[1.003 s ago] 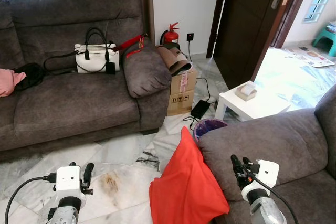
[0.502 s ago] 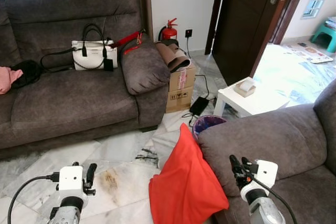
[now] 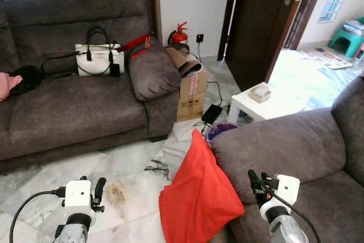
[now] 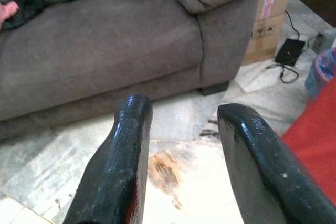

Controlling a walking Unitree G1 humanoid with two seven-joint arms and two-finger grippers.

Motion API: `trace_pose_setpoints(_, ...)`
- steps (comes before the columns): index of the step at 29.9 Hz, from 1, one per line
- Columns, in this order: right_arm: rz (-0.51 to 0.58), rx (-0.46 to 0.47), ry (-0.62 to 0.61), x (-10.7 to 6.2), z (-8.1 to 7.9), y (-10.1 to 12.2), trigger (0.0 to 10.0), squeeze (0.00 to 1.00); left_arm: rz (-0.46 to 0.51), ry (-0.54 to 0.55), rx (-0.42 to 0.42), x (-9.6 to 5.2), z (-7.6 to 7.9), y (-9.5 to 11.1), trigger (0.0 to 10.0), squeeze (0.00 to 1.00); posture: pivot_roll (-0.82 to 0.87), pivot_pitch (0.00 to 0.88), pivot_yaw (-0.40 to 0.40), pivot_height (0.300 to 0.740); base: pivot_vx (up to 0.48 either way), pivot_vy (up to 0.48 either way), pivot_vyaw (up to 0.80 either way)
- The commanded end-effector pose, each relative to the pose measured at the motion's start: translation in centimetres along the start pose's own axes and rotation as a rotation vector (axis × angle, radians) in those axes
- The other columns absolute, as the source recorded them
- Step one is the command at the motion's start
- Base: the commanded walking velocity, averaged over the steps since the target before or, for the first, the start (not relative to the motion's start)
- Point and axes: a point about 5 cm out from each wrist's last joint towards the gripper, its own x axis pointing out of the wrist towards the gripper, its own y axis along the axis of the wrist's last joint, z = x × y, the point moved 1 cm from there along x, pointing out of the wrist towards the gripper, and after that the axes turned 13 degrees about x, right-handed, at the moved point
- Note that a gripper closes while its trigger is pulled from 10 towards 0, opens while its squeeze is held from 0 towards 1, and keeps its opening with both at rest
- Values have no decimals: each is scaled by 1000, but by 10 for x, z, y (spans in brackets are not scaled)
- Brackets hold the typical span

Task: Move the pillow to the sofa from floor

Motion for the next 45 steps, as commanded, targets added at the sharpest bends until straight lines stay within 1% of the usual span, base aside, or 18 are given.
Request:
trace_pose_setpoints(1,3,3,2,1,-1,0,10000,0,-4,-4,3,0,0,0,10000,0,113,56,13,652,0,0,0)
trace_pose_setpoints(6,-5,2,3,2,-3,-1,10000,0,-27,-19,-8,0,2,-3,10000,0,111,59,15,652,0,0,0)
trace_pose_setpoints(11,6,12,11,3,-8,-1,10000,0,-28,-14,-19,2,-1,-3,10000,0,115,60,29,652,0,0,0)
trace_pose_setpoints(18,-11,13,16,1,-6,-4,10000,0,-18,-4,-18,2,-2,-1,10000,0,136,52,14,652,0,0,0)
trace_pose_setpoints(25,-12,12,24,4,-7,-2,10000,0,-18,-7,-25,2,0,-1,10000,0,138,45,2,652,0,0,0)
trace_pose_setpoints(31,-47,-7,14,4,-6,-5,10000,0,-19,-5,-28,1,1,-1,10000,0,145,46,-7,652,0,0,0)
trace_pose_setpoints(34,-59,-13,-3,3,-4,-6,10000,0,-26,-8,-25,0,3,-3,10000,0,144,46,-7,637,0,0,0)
trace_pose_setpoints(36,-36,-5,10,3,-5,-4,10000,0,-28,-8,-26,-1,3,-4,10000,0,142,44,-7,628,0,0,0)
trace_pose_setpoints(37,-24,9,13,3,-5,-3,10000,0,-29,-9,-25,-1,3,-4,10000,0,144,43,-8,628,0,0,0)
trace_pose_setpoints(45,-37,5,11,4,-6,-5,10000,0,-27,-10,-18,1,2,-3,10000,0,144,41,-6,628,0,0,0)
